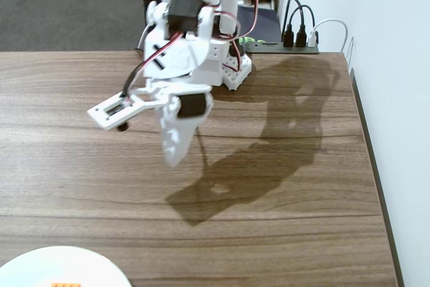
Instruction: Grasp a lego block and put it on the plate.
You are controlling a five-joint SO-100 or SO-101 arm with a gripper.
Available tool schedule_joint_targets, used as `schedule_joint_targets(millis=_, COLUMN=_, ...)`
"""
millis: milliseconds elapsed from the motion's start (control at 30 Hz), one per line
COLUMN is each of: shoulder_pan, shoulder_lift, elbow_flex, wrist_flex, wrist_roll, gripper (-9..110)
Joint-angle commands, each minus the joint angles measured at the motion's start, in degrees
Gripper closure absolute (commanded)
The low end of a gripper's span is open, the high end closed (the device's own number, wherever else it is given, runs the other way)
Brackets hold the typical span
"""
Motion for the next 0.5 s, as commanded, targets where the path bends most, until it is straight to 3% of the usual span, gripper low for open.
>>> schedule_joint_targets(millis=0, shoulder_pan=-1.4, shoulder_lift=7.0, elbow_flex=3.6, wrist_flex=-0.9, wrist_roll=2.0, gripper=101)
schedule_joint_targets(millis=467, shoulder_pan=-11.3, shoulder_lift=25.8, elbow_flex=22.7, wrist_flex=-1.1, wrist_roll=16.6, gripper=101)
